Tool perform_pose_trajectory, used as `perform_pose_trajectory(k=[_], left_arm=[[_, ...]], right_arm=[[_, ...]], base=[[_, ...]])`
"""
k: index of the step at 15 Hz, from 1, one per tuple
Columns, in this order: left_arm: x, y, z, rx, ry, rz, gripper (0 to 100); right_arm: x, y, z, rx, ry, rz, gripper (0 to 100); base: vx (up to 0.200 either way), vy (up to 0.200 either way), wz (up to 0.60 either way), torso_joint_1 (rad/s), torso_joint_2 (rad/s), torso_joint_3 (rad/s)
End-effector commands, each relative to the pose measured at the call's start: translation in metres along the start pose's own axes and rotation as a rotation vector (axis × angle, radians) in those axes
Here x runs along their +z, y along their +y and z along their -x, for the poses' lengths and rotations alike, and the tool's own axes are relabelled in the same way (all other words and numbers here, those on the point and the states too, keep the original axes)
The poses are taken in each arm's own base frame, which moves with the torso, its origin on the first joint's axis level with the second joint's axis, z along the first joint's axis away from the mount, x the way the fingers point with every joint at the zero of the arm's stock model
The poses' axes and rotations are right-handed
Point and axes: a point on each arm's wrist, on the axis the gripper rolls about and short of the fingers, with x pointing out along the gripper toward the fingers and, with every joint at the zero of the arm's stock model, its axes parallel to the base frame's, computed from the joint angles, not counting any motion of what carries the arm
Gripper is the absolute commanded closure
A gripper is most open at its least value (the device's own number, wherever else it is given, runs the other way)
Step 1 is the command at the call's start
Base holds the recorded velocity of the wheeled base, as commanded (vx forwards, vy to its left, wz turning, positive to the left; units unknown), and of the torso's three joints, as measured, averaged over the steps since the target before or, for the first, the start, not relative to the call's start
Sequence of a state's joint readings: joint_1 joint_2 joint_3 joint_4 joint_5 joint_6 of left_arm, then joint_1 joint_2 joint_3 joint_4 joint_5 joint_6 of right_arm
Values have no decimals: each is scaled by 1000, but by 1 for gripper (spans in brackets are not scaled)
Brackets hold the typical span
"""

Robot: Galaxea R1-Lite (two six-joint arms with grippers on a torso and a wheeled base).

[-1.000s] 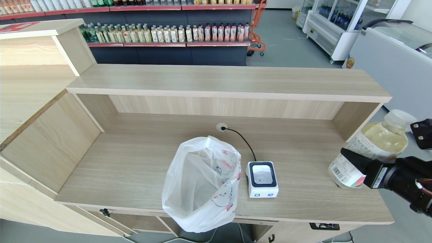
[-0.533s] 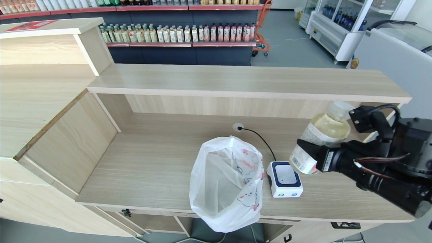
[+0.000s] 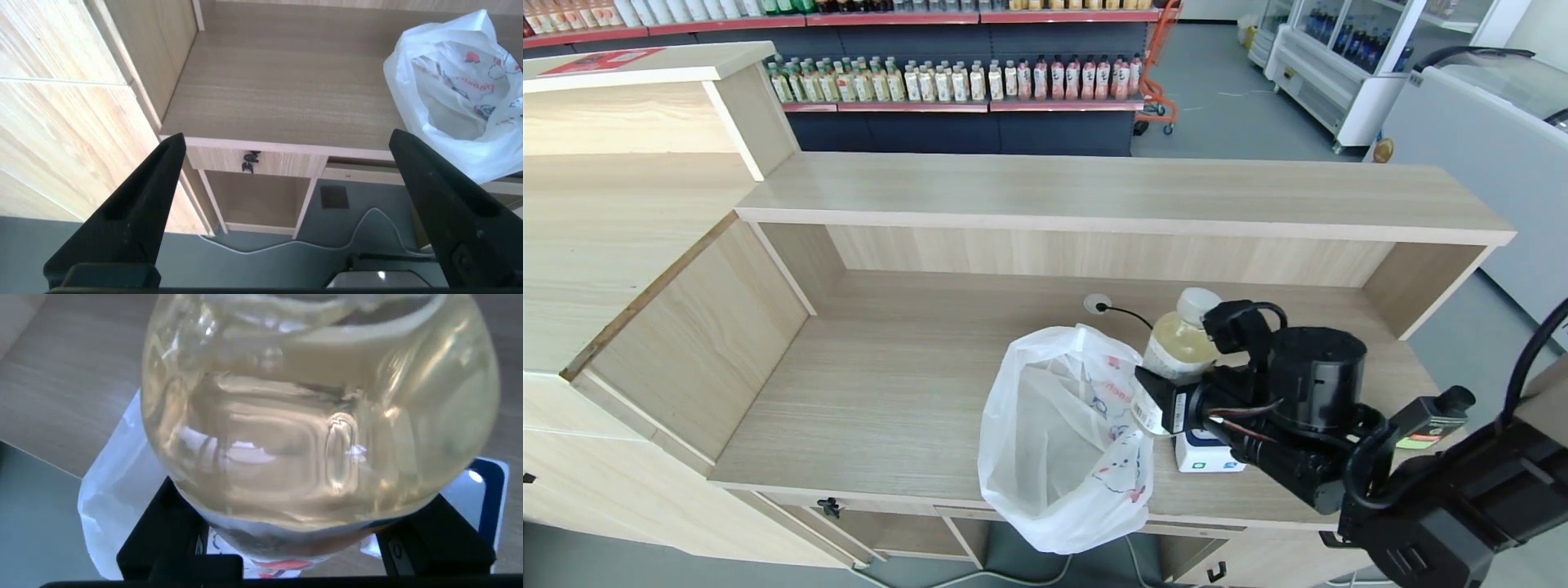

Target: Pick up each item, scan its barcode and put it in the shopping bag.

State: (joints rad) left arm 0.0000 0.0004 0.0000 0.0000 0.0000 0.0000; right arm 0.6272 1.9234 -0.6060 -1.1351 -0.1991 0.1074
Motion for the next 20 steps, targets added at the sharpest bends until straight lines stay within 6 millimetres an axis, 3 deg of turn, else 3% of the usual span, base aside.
perform_pose_trajectory(k=[1, 5, 10, 18, 20], left_arm=[[0, 0, 0, 0, 0, 0, 0], [0, 0, 0, 0, 0, 0, 0], [0, 0, 0, 0, 0, 0, 0], [0, 0, 0, 0, 0, 0, 0], [0, 0, 0, 0, 0, 0, 0]], right_arm=[[-28, 15, -12, 39, 74, 24, 100], [-49, 13, -22, 16, 101, 36, 100], [-83, 20, -47, 39, 107, 203, 100], [-94, 47, -97, 82, 2, 291, 100], [-106, 49, -106, 86, 8, 314, 100]], base=[[0, 0, 0, 0, 0, 0], [0, 0, 0, 0, 0, 0], [0, 0, 0, 0, 0, 0], [0, 0, 0, 0, 0, 0], [0, 0, 0, 0, 0, 0]])
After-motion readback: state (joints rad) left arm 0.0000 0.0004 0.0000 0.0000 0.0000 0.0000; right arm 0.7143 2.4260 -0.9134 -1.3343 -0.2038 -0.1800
